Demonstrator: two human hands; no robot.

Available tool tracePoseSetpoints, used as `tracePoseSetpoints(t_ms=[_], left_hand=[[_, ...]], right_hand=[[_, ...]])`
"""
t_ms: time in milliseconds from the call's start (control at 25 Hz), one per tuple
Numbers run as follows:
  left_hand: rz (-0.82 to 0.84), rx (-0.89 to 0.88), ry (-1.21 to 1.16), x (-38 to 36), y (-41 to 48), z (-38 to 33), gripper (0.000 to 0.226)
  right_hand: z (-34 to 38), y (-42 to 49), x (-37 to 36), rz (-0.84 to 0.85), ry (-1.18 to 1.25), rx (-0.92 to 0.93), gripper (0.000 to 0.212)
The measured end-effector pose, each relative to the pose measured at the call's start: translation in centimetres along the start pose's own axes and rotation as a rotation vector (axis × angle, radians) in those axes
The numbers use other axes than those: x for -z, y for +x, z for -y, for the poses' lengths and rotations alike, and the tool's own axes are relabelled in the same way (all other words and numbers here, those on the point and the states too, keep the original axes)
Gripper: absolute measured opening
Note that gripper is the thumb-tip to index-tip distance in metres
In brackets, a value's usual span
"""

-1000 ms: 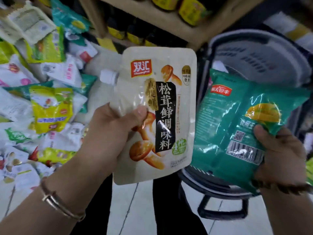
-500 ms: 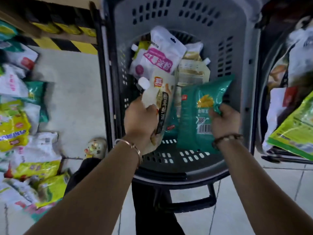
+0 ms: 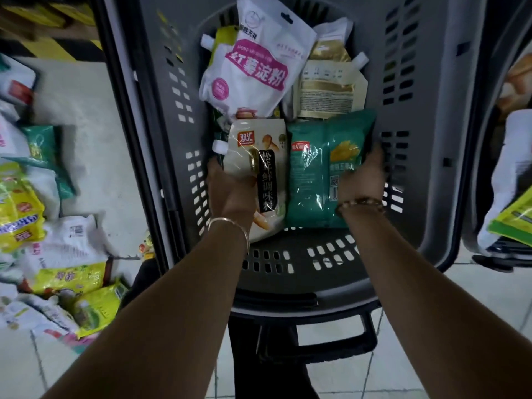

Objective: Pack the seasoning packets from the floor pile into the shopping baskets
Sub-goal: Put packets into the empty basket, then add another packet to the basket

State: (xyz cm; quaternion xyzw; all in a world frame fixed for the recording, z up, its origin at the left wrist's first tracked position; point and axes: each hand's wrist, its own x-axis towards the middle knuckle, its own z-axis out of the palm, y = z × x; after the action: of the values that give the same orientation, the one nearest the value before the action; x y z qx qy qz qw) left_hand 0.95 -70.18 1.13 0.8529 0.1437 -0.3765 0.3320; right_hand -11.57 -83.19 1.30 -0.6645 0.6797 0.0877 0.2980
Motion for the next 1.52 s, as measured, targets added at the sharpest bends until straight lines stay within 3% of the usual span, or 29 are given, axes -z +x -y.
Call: tracePoseSetpoints(t_ms=[120, 240, 320, 440, 560, 720, 880, 1040, 1240, 1400, 1520], left_hand=[[0.005, -0.454, 0.241, 0.4, -2.5, 0.6, 0.086], [0.116, -0.719, 0.790, -0.1, -1.8, 1.1, 0.102], [0.173, -0.725, 1.128, -0.9, -0.5, 1.4, 0.101], [0.327, -0.590, 1.242, -2.0, 1.5, 2.0, 0.122], [0.363, -0.569, 1.234, -2.7, 2.8, 3.2, 0.141], [0.356, -0.584, 1.236, -2.7, 3.3, 3.5, 0.141], [0.384, -0.588, 1.150, -1.7, 2.2, 1.0, 0.101], [0.356, -0.636, 0.744, 1.9, -1.7, -3.7, 0.076], [0.245, -0.789, 0.336, 12.0, -7.0, -6.8, 0.061], [0.095, -0.677, 0.163, 22.0, -8.4, -4.1, 0.060], [-0.001, -0.578, 0.120, 28.9, -8.2, 0.7, 0.058]], right_hand=[[-0.5, -1.2, 0.3, 0.053, -0.172, 0.342, 0.089], [-1.3, -0.8, -0.8, 0.292, -0.570, 0.442, 0.113], [-1.6, 0.1, -1.4, 0.392, -0.706, 0.452, 0.128], [-1.7, 1.3, -2.5, 0.511, -0.753, 0.425, 0.145], [-1.8, 1.6, -3.8, 0.539, -0.778, 0.390, 0.153], [-1.7, 1.5, -4.4, 0.516, -0.782, 0.388, 0.151], [-1.6, 1.2, -2.8, 0.544, -0.702, 0.415, 0.124], [1.0, -1.0, 0.4, 0.532, -0.535, 0.377, 0.092], [7.8, -8.2, 4.7, 0.383, -0.420, 0.576, 0.079], [13.9, -17.3, 5.9, 0.246, -0.251, 0.872, 0.064], [18.1, -24.2, 3.6, 0.272, -0.238, 1.034, 0.059]])
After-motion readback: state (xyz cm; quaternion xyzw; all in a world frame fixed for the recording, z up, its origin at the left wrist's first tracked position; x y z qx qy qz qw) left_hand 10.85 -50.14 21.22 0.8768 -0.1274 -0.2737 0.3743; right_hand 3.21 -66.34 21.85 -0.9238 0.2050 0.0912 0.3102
